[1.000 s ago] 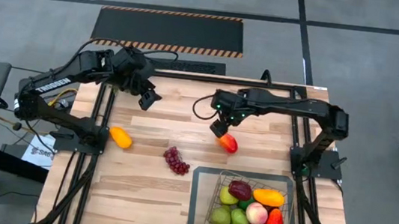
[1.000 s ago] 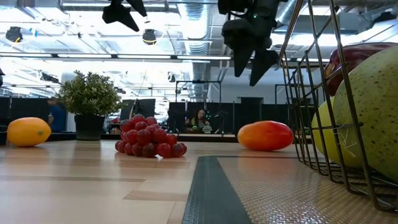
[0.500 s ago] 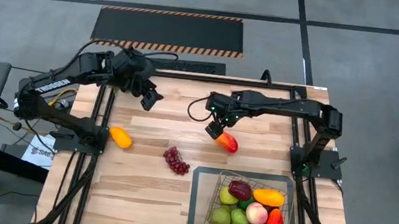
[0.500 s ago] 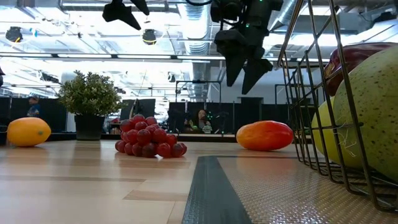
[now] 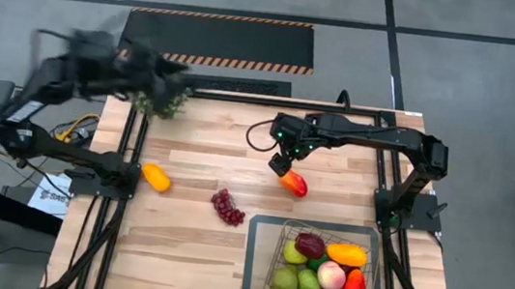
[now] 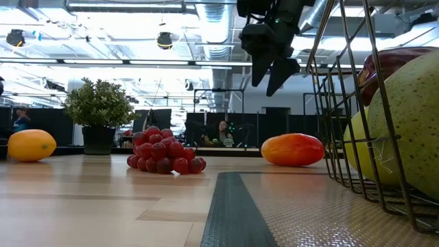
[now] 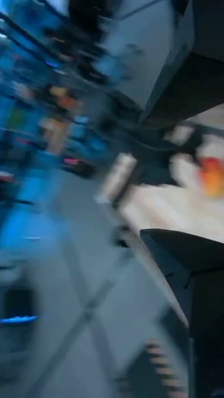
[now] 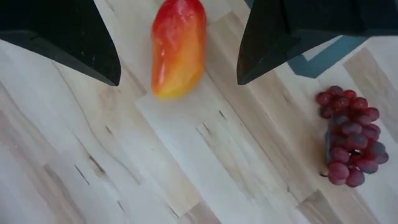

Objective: Build produce basket
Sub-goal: Put the orange mango into the wire basket

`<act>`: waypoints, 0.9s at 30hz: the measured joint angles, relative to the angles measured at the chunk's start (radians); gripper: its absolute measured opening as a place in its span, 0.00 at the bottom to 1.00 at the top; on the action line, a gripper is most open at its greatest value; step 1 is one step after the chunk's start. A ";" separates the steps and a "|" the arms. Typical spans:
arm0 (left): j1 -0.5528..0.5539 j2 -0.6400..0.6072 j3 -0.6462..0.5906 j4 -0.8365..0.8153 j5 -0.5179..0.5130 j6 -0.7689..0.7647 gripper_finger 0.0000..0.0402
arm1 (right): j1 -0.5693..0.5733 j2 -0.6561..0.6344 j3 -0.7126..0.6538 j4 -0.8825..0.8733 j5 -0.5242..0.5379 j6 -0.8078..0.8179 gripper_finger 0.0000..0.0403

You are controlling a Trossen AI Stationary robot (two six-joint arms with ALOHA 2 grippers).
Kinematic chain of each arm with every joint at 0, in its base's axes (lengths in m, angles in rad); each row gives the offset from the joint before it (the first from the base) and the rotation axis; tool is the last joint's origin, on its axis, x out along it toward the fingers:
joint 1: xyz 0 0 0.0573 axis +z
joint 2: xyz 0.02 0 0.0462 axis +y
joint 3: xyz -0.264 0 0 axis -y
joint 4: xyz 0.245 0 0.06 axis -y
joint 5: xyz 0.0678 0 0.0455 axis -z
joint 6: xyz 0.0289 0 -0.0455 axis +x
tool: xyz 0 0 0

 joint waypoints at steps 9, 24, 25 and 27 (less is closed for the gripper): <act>0.000 -0.032 0.278 0.007 -0.251 0.152 0.66 | -0.006 0.000 0.000 0.030 -0.003 -0.037 0.85; 0.000 -0.034 0.328 -0.247 -0.199 0.033 0.66 | -0.013 0.000 0.000 0.040 -0.005 0.092 0.85; 0.000 -0.029 0.328 -0.250 -0.189 0.032 0.66 | -0.013 0.000 0.000 0.040 -0.005 0.092 0.85; 0.000 -0.021 0.328 -0.249 -0.179 0.041 0.66 | -0.013 0.000 0.000 0.040 -0.005 0.093 0.85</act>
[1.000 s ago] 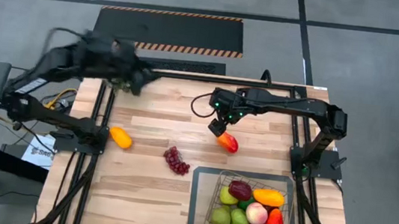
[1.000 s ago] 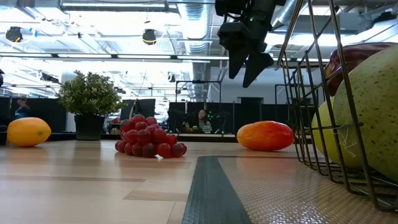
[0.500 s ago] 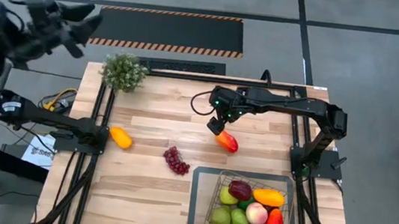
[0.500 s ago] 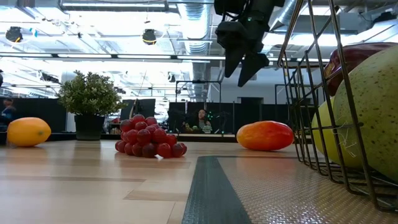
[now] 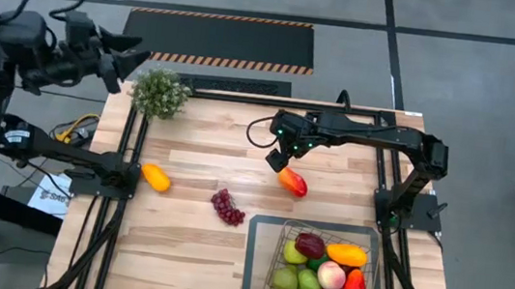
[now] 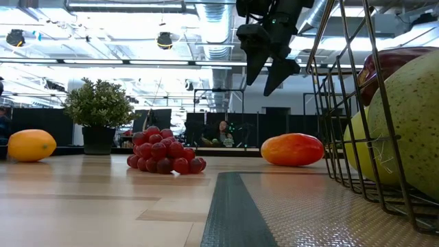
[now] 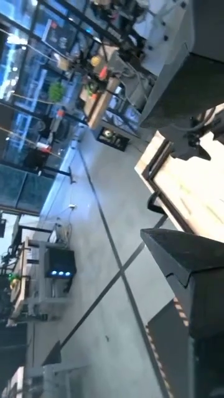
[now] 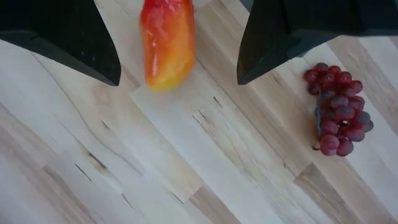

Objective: Build produce basket
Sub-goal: Put the orange mango into the wire basket

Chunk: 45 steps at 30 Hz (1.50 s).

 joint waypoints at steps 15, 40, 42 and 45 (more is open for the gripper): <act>0.000 0.021 -0.001 0.003 0.001 0.071 0.66 | 0.001 0.000 0.000 0.033 0.000 0.003 0.85; 0.000 0.058 -0.001 -0.049 -0.054 0.018 0.79 | 0.002 0.000 0.001 0.033 -0.004 -0.058 0.87; 0.000 0.072 0.000 -0.058 -0.053 0.009 0.83 | 0.002 0.000 0.016 0.021 -0.004 -0.066 0.88; 0.000 0.089 -0.001 -0.064 -0.049 0.002 0.88 | 0.002 0.000 0.049 0.023 -0.005 -0.087 0.90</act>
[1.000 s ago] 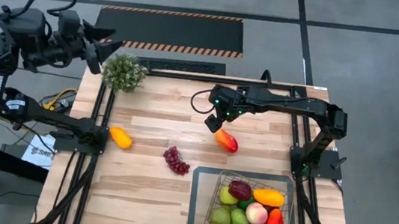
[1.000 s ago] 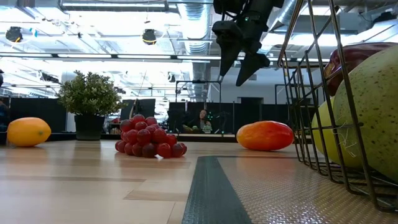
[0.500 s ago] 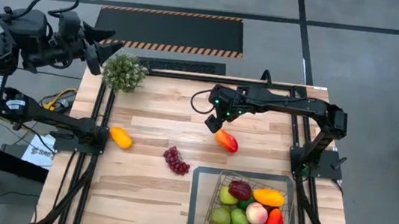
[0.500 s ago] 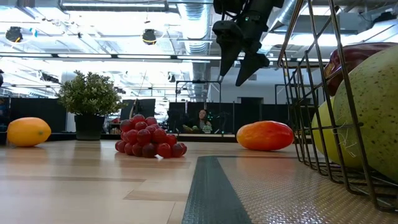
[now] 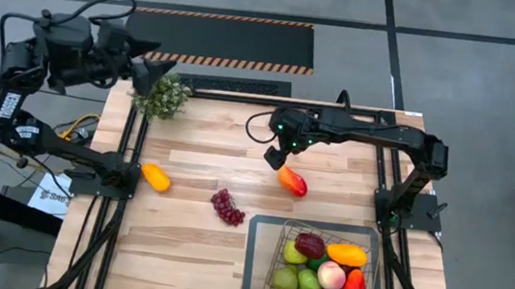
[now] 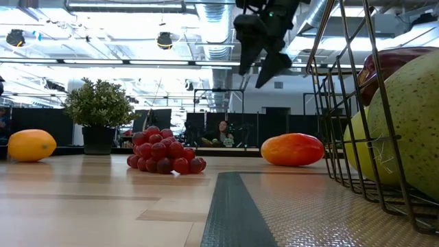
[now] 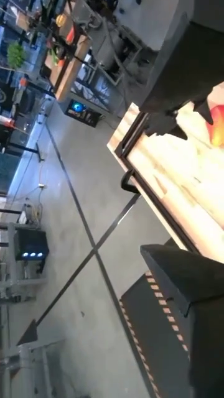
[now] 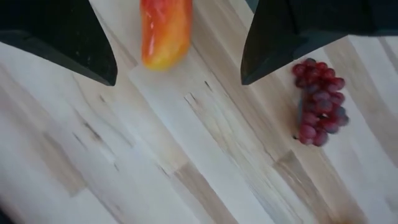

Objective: Build produce basket
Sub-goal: Put the orange mango into the wire basket

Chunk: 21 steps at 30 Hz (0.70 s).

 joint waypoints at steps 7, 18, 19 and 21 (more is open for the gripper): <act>0.000 0.007 0.000 0.000 0.095 0.004 0.89 | -0.014 0.000 0.117 -0.097 0.002 -0.046 0.91; -0.001 -0.061 0.000 -0.025 0.113 -0.008 0.89 | -0.005 0.001 0.063 -0.225 0.025 0.013 0.91; -0.001 -0.066 0.000 -0.031 0.111 -0.008 0.89 | -0.004 0.002 0.045 -0.223 0.025 0.025 0.91; -0.001 -0.077 0.000 -0.046 0.103 -0.011 0.89 | -0.004 -0.001 0.009 -0.210 0.024 0.049 0.91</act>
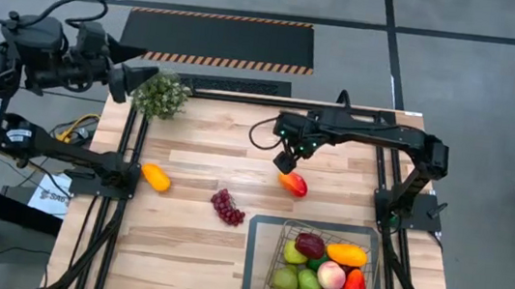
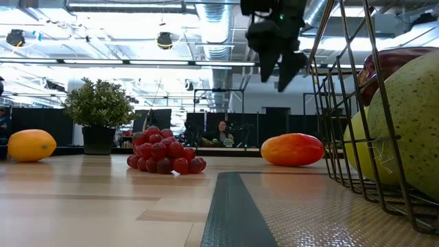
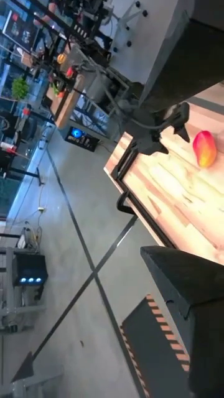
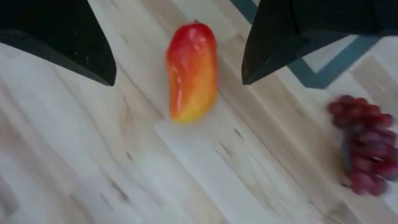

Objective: Build produce basket
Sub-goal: Put the orange mango into the wire basket

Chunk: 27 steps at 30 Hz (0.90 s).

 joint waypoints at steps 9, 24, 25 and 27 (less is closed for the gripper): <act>0.000 -0.006 0.000 -0.027 -0.008 -0.002 0.89 | 0.053 0.000 -0.202 0.144 -0.096 -0.010 0.91; 0.000 -0.006 0.000 -0.025 -0.066 -0.004 0.89 | 0.068 0.001 -0.480 0.427 -0.104 0.041 0.91; 0.000 -0.006 0.000 -0.025 -0.068 -0.005 0.89 | 0.068 0.001 -0.492 0.431 -0.104 0.041 0.91; 0.000 -0.006 0.000 -0.025 -0.068 -0.007 0.89 | 0.068 0.001 -0.518 0.443 -0.104 0.041 0.90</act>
